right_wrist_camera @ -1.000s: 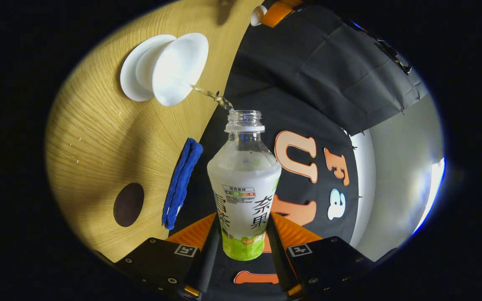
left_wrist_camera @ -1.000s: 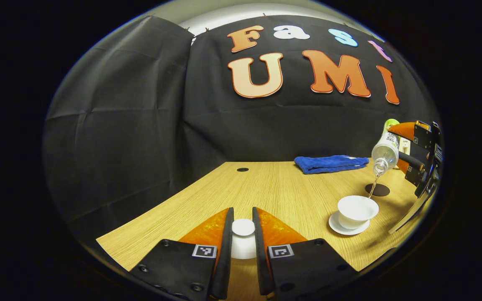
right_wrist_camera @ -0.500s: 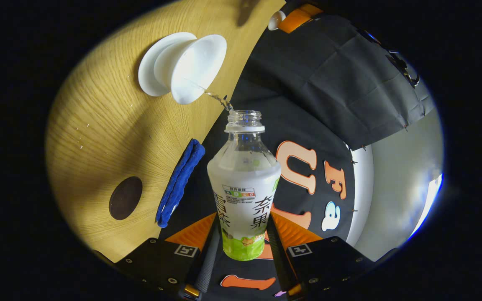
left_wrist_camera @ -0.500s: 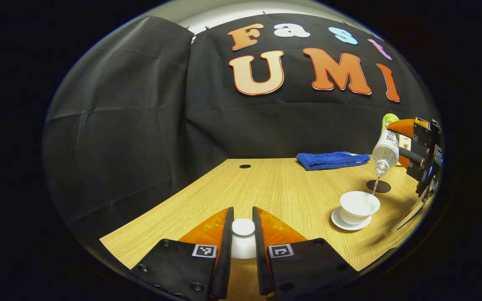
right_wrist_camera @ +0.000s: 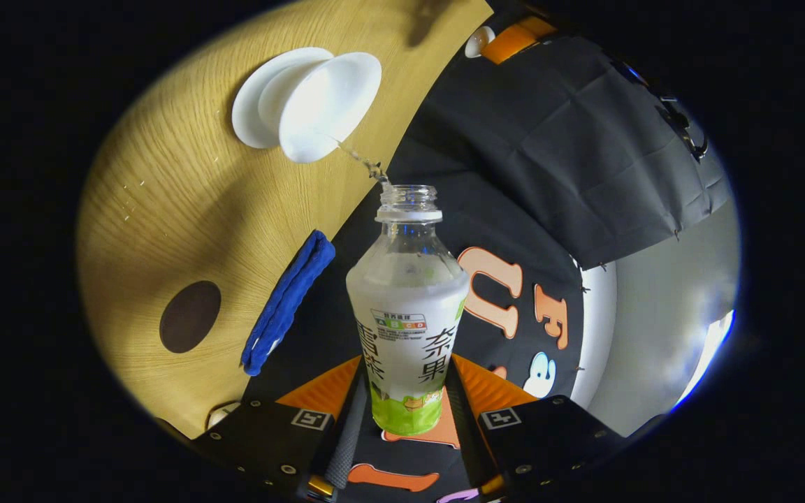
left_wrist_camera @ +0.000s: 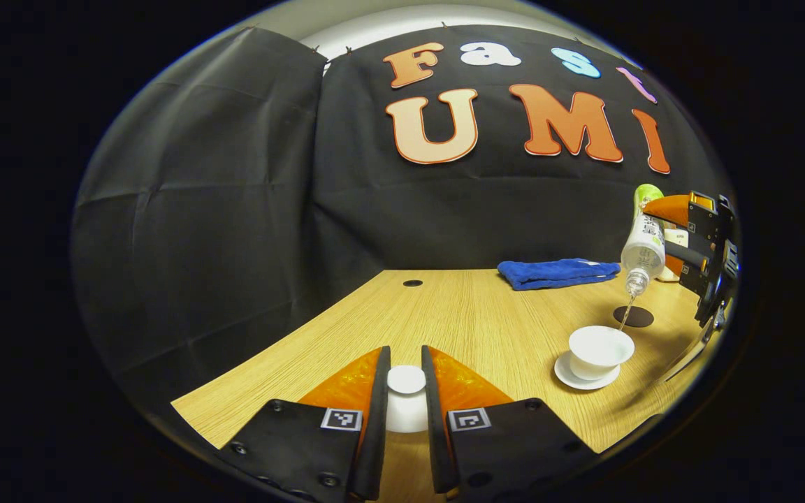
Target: Open the teacup lid with one hand, grasp the water bottle and pour water into the teacup with the other hand; after pouring, place the water bottle on the coaster and then close the teacup lid.
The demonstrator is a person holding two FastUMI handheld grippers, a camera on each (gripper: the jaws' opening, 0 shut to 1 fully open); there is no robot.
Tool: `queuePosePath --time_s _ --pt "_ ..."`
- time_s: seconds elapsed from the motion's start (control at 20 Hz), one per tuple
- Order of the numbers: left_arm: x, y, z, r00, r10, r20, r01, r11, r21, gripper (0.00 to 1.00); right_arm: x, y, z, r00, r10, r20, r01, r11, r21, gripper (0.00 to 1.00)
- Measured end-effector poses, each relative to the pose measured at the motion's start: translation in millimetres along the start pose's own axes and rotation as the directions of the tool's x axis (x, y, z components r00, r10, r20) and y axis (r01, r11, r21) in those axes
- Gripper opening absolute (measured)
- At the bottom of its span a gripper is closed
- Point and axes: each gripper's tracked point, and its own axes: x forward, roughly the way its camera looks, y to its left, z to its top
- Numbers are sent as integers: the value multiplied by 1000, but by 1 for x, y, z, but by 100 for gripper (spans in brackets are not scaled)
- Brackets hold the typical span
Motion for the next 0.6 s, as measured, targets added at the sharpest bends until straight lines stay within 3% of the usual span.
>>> queuePosePath --time_s 0.25,0.3,0.6 --pt "-1 -2 6 1000 -2 13 2 1000 -4 31 0 -10 3 999 -20 25 22 998 -62 67" --pt "-1 -1 7 1000 -3 15 3 1000 -4 31 2 -15 2 999 -27 28 29 997 -70 63" --pt "-2 -2 6 1000 -6 14 7 1000 -12 30 7 -26 -1 997 -59 43 64 992 -113 63"
